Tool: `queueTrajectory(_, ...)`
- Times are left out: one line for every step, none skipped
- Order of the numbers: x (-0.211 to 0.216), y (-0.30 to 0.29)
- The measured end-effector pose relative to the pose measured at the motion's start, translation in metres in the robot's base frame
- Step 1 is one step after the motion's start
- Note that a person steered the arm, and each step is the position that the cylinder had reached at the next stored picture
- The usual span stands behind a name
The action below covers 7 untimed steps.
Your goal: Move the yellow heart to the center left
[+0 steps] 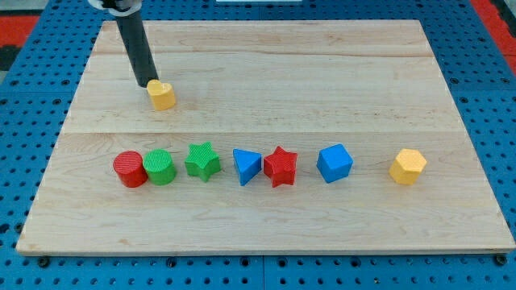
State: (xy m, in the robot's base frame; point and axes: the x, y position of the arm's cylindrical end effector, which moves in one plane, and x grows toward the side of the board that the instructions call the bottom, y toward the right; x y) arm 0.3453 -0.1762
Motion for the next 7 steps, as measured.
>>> queueTrajectory(-0.021, 0.036)
queueTrajectory(-0.003, 0.063)
queueTrajectory(0.028, 0.044)
queueTrajectory(0.040, -0.011)
queueTrajectory(0.028, 0.000)
queueTrajectory(0.038, -0.019)
queueTrajectory(0.038, -0.031)
